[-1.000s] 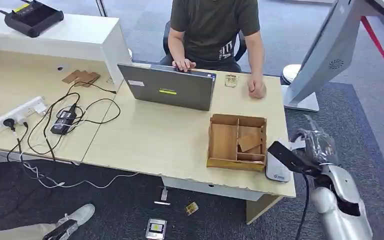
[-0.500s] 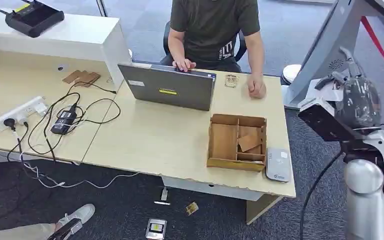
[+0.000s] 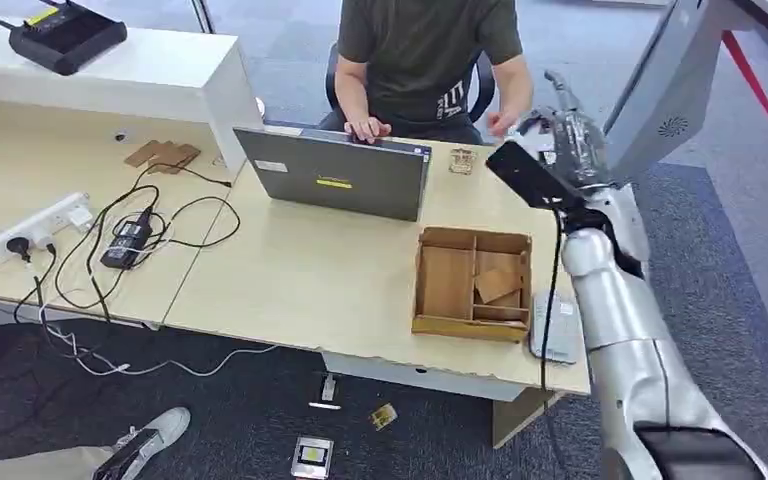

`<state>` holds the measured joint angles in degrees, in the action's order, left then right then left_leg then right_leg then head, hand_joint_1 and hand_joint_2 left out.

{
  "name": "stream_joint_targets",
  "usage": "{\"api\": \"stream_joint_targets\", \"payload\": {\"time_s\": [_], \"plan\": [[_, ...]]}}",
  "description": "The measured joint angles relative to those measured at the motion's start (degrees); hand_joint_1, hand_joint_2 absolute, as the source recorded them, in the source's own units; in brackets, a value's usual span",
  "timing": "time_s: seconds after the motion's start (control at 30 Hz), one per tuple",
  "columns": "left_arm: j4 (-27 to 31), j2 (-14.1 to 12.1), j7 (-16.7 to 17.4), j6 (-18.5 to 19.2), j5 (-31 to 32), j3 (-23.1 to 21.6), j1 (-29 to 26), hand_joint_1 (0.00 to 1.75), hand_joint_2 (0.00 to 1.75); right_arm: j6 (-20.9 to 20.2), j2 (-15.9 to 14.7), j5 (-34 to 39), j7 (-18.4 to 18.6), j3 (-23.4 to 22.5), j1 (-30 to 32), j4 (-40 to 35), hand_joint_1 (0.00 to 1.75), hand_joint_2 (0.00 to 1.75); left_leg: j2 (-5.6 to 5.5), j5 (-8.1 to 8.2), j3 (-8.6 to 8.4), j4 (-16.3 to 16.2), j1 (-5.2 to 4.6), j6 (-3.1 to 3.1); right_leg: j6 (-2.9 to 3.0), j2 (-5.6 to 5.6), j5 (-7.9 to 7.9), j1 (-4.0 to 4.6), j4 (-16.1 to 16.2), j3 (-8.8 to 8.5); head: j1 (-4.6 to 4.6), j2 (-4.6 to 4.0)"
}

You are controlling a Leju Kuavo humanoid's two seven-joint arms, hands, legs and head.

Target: Pass the card to the sensor for recognition and then transmit it.

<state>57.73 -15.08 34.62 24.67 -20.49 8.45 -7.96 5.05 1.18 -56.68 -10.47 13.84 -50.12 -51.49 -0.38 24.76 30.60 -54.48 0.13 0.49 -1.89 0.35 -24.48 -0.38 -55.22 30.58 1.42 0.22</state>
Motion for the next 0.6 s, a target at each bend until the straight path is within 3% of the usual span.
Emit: {"api": "stream_joint_targets", "payload": {"time_s": [0.07, 0.27, 0.6], "plan": [[0.83, -1.25, -0.24, -2.62, -3.67, -2.40, -0.57, 0.00, 1.75, -0.22, 1.57, -0.50, 1.64, 0.35, -1.85, 3.65, 1.75, 1.75, -0.38, -0.06, 0.17, -0.02, 0.03, 0.00, 0.04, -0.32, -0.04, 0.05, -0.04, 0.08, -0.02, 0.00], [4.96, -6.00, 0.15, -10.13, -11.64, -11.40, -1.95, 0.00, 1.75, -1.33, 4.08, -1.64, 5.11, 1.07, -7.49, 14.54, 1.75, 1.75, -0.15, -0.05, 0.22, -0.02, 0.02, -0.02, 0.04, -0.24, -0.04, 0.05, -0.04, 0.16, -0.02, 0.00], [12.39, -11.50, -0.59, -22.64, -21.70, -23.58, -2.81, 0.00, 1.75, -0.59, 5.77, -2.47, 4.98, 1.16, -8.64, 21.57, 1.75, 1.75, -0.11, -0.05, 0.21, -0.02, 0.02, -0.01, 0.06, -0.24, 0.00, 0.04, -0.02, 0.16, -0.04, 0.00]]}}
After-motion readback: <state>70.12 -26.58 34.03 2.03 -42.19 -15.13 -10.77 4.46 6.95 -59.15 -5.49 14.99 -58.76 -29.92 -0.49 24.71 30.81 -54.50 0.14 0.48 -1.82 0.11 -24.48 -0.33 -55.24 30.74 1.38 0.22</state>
